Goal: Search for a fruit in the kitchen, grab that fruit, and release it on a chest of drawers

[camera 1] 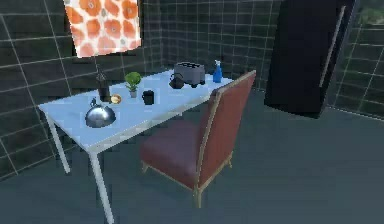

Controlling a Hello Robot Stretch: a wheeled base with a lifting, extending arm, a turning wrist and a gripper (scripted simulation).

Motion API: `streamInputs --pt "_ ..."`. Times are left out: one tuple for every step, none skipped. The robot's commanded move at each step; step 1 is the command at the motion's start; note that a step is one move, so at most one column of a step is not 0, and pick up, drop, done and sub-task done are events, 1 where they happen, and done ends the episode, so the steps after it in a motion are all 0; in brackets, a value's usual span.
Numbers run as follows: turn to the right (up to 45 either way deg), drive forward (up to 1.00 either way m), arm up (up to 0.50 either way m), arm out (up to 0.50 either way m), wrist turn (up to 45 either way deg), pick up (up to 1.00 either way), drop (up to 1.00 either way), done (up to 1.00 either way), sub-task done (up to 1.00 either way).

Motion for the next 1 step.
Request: streamInputs --pt "39.0 0.0 0.0 0.0 0.0 0.0 0.0 0.0 0.0"
